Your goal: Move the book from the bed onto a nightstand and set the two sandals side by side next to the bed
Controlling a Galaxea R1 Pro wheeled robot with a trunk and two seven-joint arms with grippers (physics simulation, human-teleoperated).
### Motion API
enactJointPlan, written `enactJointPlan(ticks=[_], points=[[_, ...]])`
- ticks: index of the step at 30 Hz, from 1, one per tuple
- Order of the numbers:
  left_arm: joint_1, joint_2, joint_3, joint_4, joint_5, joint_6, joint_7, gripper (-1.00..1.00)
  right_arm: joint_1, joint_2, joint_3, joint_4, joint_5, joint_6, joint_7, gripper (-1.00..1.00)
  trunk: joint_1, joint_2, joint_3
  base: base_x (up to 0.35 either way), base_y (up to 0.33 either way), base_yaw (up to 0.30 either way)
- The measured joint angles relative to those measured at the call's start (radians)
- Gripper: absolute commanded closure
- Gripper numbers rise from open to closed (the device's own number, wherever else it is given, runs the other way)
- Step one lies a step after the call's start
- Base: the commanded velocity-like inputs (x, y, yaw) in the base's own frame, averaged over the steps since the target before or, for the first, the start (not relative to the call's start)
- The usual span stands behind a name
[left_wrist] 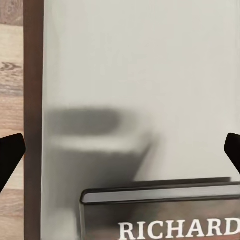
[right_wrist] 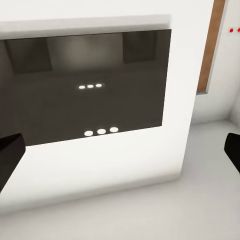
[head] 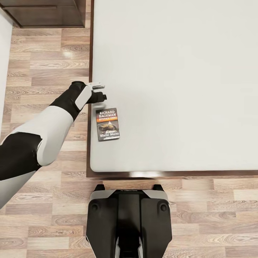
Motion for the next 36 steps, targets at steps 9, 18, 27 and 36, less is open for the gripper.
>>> enactJointPlan(ticks=[9,18,27,36], points=[[0.000,-0.002,0.000,0.000,0.002,0.000,-0.001,-1.00,0.000,0.000,0.000,0.000,0.000,0.000,0.000,-1.00,0.000,0.000,0.000,0.000,0.000,0.000],[0.000,-0.004,0.000,0.000,0.003,-0.003,-0.005,-1.00,0.000,0.001,0.000,0.000,0.000,0.000,0.000,-1.00,0.000,0.000,0.000,0.000,0.000,0.000],[0.000,-0.005,0.001,0.001,0.003,-0.006,-0.009,-1.00,0.000,0.001,0.000,0.000,0.000,0.000,0.000,-1.00,0.000,0.000,0.000,0.000,0.000,0.000],[0.001,-0.006,0.001,0.001,0.003,-0.008,-0.010,-1.00,0.000,0.001,0.000,0.000,0.000,0.000,0.000,-1.00,0.019,-0.035,-0.016,0.000,0.000,0.000]])
